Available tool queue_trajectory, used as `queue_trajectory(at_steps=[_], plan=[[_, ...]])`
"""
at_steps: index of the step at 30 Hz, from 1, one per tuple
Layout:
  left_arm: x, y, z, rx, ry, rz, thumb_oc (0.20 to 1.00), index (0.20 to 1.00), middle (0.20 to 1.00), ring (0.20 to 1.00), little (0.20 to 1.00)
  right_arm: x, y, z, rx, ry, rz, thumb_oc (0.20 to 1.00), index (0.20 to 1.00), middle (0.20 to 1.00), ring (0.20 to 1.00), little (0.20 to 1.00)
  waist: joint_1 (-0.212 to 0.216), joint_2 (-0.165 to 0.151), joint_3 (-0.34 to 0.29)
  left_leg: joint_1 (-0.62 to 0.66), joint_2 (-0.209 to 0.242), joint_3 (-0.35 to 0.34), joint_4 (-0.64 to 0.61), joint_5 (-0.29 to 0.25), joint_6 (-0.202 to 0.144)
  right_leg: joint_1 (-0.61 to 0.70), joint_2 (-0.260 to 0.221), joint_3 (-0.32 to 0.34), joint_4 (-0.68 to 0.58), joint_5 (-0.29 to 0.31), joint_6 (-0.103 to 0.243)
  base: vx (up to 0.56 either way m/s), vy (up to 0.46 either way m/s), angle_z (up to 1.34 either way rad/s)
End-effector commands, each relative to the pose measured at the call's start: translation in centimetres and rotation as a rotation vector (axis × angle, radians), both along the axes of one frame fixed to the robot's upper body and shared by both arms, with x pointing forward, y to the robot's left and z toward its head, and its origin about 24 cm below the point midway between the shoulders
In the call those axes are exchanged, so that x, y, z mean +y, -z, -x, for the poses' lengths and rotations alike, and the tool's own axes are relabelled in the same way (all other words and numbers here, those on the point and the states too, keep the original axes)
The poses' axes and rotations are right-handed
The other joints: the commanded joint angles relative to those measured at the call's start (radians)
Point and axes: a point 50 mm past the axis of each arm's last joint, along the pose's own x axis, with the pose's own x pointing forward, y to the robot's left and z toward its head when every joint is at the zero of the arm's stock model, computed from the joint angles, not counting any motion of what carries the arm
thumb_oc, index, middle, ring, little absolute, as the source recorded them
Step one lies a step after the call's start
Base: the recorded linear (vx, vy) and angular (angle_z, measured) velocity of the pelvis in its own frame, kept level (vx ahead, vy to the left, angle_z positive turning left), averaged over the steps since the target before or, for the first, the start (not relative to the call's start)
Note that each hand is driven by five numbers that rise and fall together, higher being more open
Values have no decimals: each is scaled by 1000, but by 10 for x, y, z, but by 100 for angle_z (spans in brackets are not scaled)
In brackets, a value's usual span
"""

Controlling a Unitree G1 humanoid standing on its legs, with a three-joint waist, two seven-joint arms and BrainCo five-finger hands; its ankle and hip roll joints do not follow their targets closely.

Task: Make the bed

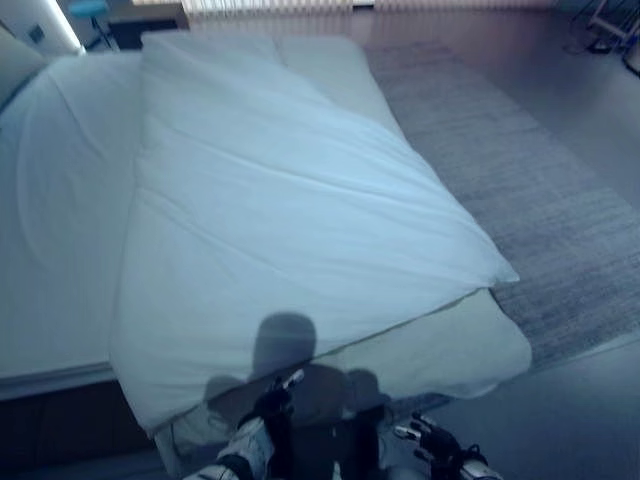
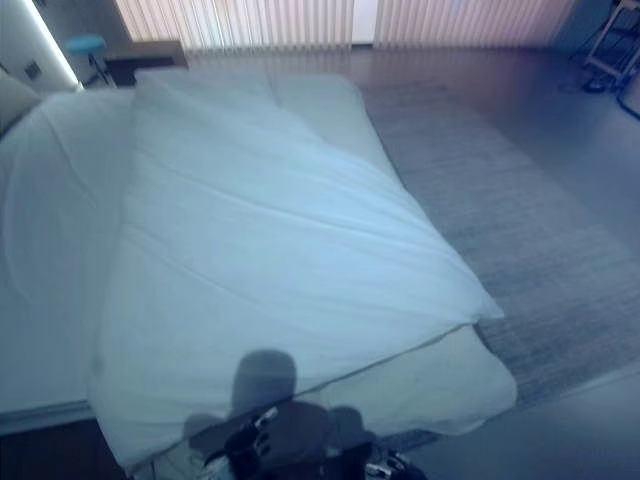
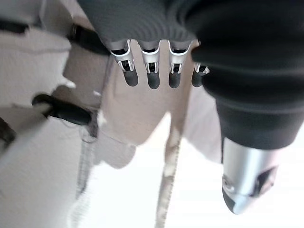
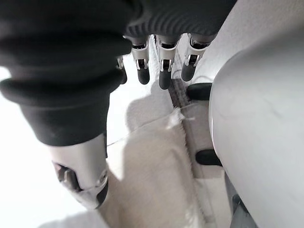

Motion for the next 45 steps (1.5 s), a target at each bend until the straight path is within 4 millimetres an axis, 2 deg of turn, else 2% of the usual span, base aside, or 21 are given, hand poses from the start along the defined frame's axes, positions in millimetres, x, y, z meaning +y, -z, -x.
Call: queue_trajectory(at_steps=[1,4,6,8,11,16,30,36,37,38,39,40,45], plan=[[-14,-29,-36,-111,-148,105,1000,1000,1000,1000,1000,7,-30,-42,-200,-1,-24,1000,1000,1000,1000,1000,-23,-25,37,-114,-14,42,87,0,14,-145,-46,-36,156,-32,68,-213,0,24],[-10,-45,-53,-165,-191,135,1000,1000,1000,1000,1000,10,-45,-56,-286,-57,-31,1000,1000,1000,1000,1000,-36,-30,52,-215,-17,39,193,-26,18,-236,-59,-26,244,-55,67,-82,26,14],[-8,-49,-56,-171,-211,141,1000,1000,1000,1000,1000,8,-48,-59,-301,-57,-26,1000,1000,1000,1000,1000,-41,-30,47,-250,-13,42,224,-37,18,-263,-66,-24,265,-65,67,-49,18,-3],[-8,-62,-68,-212,-278,187,1000,1000,1000,1000,1000,12,-57,-68,-348,-61,-31,1000,1000,1000,1000,1000,-48,-30,53,-323,-9,42,298,-64,16,-332,-76,-16,336,-89,66,-60,17,6],[-6,-71,-76,-233,-328,212,1000,1000,1000,1000,1000,10,-64,-74,-379,-74,-17,1000,1000,1000,1000,1000,-49,-32,64,-383,-6,40,366,-89,19,-390,-87,-11,409,-109,61,-52,16,0],[-3,-91,-91,-266,-432,269,1000,1000,1000,1000,1000,11,-77,-85,-445,-66,-4,1000,1000,1000,1000,1000,-54,-29,74,-465,-4,40,434,-113,23,-464,-92,-5,462,-119,59,-49,31,-6],[1,-128,-117,-310,-521,311,1000,1000,1000,1000,1000,13,-88,-89,-499,-123,9,1000,1000,1000,1000,1000,-79,-37,88,-503,-4,59,435,-117,34,-508,-84,24,438,-101,64,-2,24,-5],[4,-159,-133,-431,-521,386,1000,1000,1000,1000,1000,17,-93,-91,-521,-159,-7,1000,1000,1000,1000,1000,-87,-45,89,-516,-3,74,435,-117,39,-528,-78,45,419,-84,67,-1,32,-6],[4,-159,-133,-432,-521,386,1000,1000,1000,1000,1000,17,-93,-91,-521,-159,-7,1000,1000,1000,1000,1000,-87,-45,89,-516,-3,74,435,-117,39,-529,-78,45,419,-84,67,-12,19,-7],[8,-174,-139,-485,-514,398,1000,1000,1000,1000,1000,19,-93,-90,-523,-171,-12,1000,1000,1000,1000,1000,-92,-47,88,-524,-5,75,438,-118,40,-535,-77,47,418,-81,68,-10,12,-5],[8,-174,-139,-485,-514,399,1000,1000,1000,1000,1000,19,-93,-90,-523,-171,-12,1000,1000,1000,1000,1000,-92,-47,88,-525,-5,75,438,-118,40,-536,-77,47,419,-81,68,-18,24,-4],[11,-185,-143,-535,-502,401,1000,1000,1000,1000,1000,18,-91,-87,-515,-178,-11,1000,1000,1000,1000,1000,-96,-49,86,-533,-5,75,441,-119,40,-545,-78,51,419,-78,70,0,0,0],[13,-200,-149,-610,-464,400,1000,1000,1000,1000,1000,15,-85,-80,-491,-174,-5,1000,1000,1000,1000,1000,-97,-48,81,-541,-10,74,445,-124,42,-553,-81,52,420,-75,71,-1,7,-4]])
